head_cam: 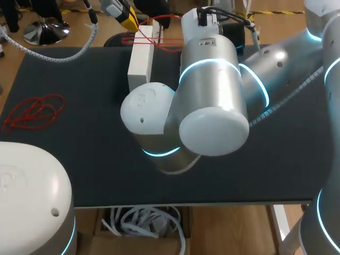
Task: Grab the tape and strap the tape.
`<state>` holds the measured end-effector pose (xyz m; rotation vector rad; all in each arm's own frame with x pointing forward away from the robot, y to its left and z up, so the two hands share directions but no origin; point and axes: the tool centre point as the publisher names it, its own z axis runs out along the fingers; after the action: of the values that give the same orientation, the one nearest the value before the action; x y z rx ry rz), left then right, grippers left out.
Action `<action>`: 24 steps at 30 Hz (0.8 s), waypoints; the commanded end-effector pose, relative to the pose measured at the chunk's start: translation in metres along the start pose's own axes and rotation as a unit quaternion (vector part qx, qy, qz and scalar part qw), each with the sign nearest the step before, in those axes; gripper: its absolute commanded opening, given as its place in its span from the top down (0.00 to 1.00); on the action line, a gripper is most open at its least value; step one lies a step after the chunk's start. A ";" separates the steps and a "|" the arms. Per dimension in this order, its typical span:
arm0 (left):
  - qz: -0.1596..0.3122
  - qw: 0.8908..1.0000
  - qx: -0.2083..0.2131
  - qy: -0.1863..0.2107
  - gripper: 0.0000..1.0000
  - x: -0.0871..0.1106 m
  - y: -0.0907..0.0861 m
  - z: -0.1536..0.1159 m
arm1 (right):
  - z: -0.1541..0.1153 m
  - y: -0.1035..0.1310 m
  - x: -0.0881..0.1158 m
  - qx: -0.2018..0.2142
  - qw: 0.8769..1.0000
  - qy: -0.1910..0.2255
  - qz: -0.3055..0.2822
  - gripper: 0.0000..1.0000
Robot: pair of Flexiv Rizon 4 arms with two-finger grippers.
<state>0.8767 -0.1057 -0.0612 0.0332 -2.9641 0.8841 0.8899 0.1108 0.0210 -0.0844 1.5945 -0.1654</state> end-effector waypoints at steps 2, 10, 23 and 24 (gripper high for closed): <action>-0.014 1.000 -0.021 0.016 1.00 -0.003 0.023 0.001 | 0.000 0.000 -0.002 0.000 1.000 0.002 -0.002 0.00; -0.100 0.992 -0.066 0.039 1.00 0.006 0.091 0.004 | 0.000 0.000 -0.002 0.000 1.000 0.002 -0.002 0.00; -0.237 0.969 -0.070 0.026 1.00 0.022 0.205 0.011 | 0.000 0.000 -0.002 0.000 1.000 0.002 -0.002 0.00; -0.245 0.966 -0.071 0.027 1.00 0.021 0.213 0.011 | 0.000 0.000 -0.002 0.000 1.000 0.002 -0.002 0.00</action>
<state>0.8548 0.0438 -0.1723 0.6670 -2.7737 0.5152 0.8899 0.1108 0.0210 -0.0844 1.5945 -0.1653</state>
